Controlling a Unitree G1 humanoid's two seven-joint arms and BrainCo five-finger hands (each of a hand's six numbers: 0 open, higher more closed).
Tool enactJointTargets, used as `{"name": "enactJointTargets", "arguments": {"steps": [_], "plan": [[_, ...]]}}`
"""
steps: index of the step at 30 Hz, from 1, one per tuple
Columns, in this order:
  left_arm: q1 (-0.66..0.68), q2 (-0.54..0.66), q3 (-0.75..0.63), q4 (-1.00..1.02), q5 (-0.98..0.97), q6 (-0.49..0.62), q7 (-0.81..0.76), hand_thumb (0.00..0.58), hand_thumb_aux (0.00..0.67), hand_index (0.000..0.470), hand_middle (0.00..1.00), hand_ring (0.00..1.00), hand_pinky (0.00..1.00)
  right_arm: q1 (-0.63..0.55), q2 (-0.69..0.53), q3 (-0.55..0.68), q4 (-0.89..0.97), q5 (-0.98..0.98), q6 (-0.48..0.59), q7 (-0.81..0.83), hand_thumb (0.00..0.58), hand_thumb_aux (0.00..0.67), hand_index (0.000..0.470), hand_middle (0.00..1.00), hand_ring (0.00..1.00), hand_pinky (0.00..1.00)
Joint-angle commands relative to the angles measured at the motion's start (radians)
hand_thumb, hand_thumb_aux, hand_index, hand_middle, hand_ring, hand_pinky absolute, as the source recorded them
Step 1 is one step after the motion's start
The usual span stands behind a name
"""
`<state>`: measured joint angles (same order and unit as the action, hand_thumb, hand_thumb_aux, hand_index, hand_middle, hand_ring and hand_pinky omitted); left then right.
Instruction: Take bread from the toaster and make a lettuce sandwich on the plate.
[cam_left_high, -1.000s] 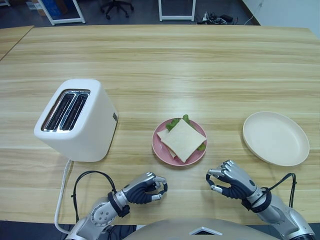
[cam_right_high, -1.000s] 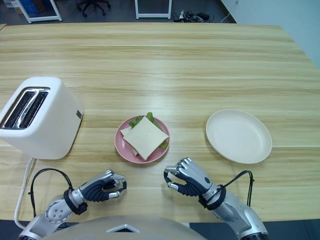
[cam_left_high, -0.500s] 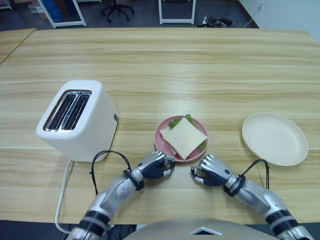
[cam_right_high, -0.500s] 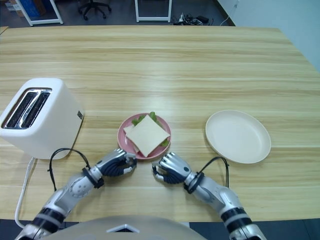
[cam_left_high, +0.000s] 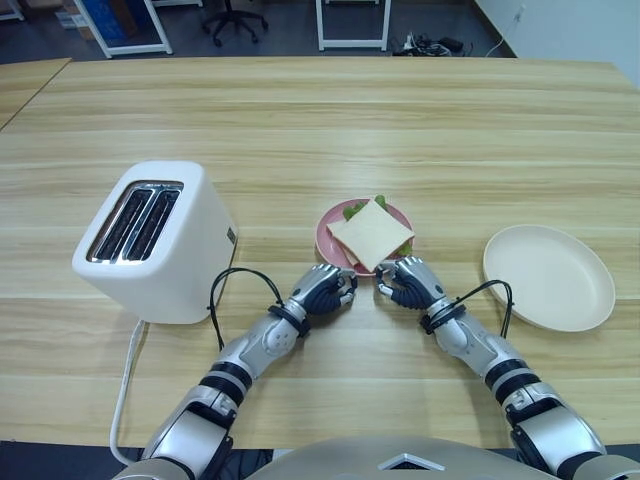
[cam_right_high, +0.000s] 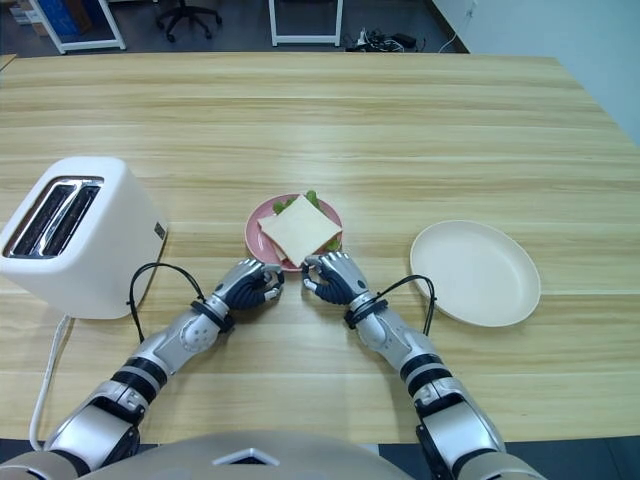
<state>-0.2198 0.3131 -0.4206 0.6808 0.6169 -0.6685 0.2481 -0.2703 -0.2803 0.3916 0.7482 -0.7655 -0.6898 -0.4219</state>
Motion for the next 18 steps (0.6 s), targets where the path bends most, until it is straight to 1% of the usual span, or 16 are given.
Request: {"name": "enactJointTargets", "arguments": {"steps": [1, 4, 6, 8, 10, 12, 18], "plan": [[0.165, 0.028, -0.016, -0.073, -0.087, -0.127, -0.053, 0.000, 0.000, 0.000, 0.00, 0.00, 0.00, 0.153, -0.029, -0.002, -0.084, 0.026, -0.047, -0.054, 0.000, 0.000, 0.000, 0.00, 0.00, 0.00], [0.295, 0.025, -0.005, -0.265, -0.217, -0.249, -0.076, 0.000, 0.000, 0.000, 0.00, 0.00, 0.00, 0.286, -0.062, -0.064, -0.321, 0.062, -0.116, -0.117, 0.000, 0.000, 0.000, 0.00, 0.00, 0.00], [0.353, 0.000, 0.019, -0.368, -0.290, -0.292, -0.062, 0.000, 0.000, 0.000, 0.00, 0.00, 0.00, 0.363, -0.053, -0.123, -0.468, 0.081, -0.154, -0.175, 0.000, 0.000, 0.000, 0.00, 0.00, 0.00], [0.375, -0.053, 0.077, -0.425, -0.360, -0.309, -0.022, 0.000, 0.000, 0.000, 0.00, 0.00, 0.00, 0.407, -0.014, -0.185, -0.554, 0.108, -0.173, -0.237, 0.000, 0.000, 0.000, 0.00, 0.00, 0.00], [0.373, -0.102, 0.145, -0.425, -0.443, -0.288, 0.008, 0.000, 0.000, 0.000, 0.00, 0.00, 0.00, 0.425, 0.027, -0.223, -0.559, 0.150, -0.176, -0.273, 0.000, 0.000, 0.000, 0.00, 0.00, 0.00], [0.365, -0.131, 0.207, -0.389, -0.459, -0.276, 0.030, 0.000, 0.000, 0.000, 0.00, 0.00, 0.00, 0.427, 0.046, -0.237, -0.521, 0.156, -0.179, -0.287, 0.000, 0.000, 0.000, 0.00, 0.00, 0.00], [0.380, -0.170, 0.259, -0.344, -0.367, -0.267, 0.031, 0.000, 0.000, 0.000, 0.00, 0.00, 0.00, 0.421, 0.053, -0.230, -0.410, 0.108, -0.193, -0.304, 0.000, 0.000, 0.000, 0.00, 0.00, 0.00]]}}
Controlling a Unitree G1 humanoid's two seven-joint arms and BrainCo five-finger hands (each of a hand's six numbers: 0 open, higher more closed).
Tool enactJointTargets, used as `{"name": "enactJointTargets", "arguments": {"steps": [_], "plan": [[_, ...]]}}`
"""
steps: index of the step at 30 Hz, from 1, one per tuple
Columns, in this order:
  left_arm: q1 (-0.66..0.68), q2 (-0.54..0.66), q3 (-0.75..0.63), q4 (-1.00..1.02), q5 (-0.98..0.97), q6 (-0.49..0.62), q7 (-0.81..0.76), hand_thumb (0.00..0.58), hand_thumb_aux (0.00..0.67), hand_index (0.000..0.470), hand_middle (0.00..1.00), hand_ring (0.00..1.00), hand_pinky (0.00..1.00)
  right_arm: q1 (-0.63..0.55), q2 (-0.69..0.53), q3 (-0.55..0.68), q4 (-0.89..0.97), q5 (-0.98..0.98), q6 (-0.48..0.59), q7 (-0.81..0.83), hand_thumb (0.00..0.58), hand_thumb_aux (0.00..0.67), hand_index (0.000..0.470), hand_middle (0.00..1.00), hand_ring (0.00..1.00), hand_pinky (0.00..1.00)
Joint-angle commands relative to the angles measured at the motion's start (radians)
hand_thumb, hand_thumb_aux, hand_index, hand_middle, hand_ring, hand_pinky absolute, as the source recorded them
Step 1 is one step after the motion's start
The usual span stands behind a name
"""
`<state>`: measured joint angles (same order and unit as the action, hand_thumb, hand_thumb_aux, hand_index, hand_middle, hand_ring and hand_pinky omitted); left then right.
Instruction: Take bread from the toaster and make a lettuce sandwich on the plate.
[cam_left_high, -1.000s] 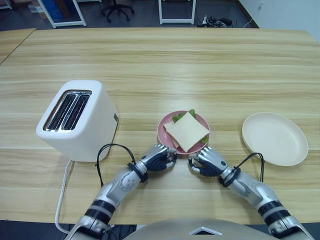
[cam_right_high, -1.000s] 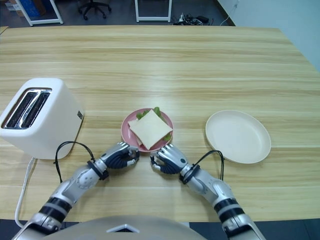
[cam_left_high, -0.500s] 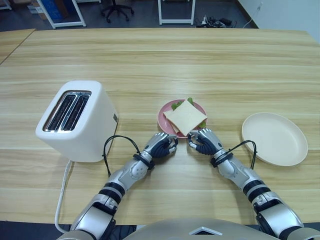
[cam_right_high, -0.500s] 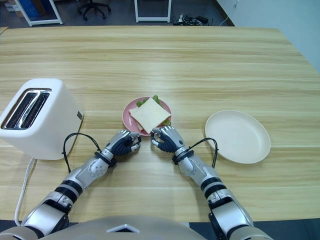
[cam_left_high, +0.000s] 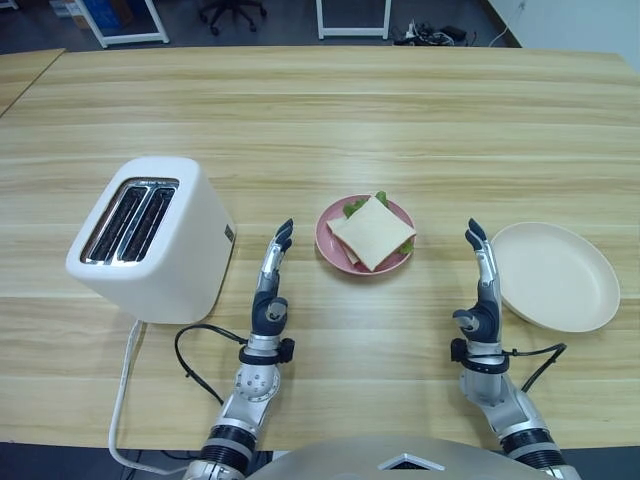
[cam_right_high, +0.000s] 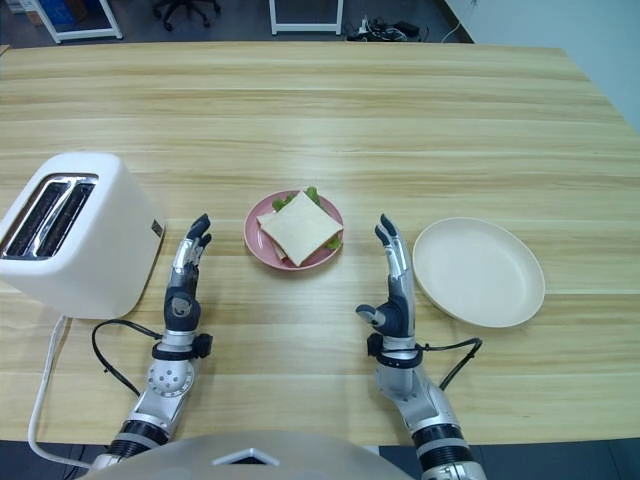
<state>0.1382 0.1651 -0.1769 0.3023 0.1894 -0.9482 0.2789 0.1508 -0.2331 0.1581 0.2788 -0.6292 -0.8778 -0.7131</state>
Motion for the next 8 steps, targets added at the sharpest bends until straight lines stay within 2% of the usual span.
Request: {"name": "enactJointTargets", "arguments": {"steps": [1, 8], "plan": [[0.027, -0.029, 0.020, 0.031, 0.070, 0.019, 0.003, 0.000, 0.000, 0.000, 0.00, 0.00, 0.00, 0.000, 0.006, 0.004, 0.068, -0.035, -0.007, -0.018, 0.000, 0.000, 0.000, 0.00, 0.00, 0.00], [0.057, -0.093, 0.079, -0.012, 0.148, 0.070, 0.068, 0.000, 0.000, 0.000, 0.00, 0.00, 0.00, 0.007, 0.002, 0.003, 0.081, -0.047, -0.021, -0.031, 0.000, 0.000, 0.000, 0.00, 0.00, 0.00]]}}
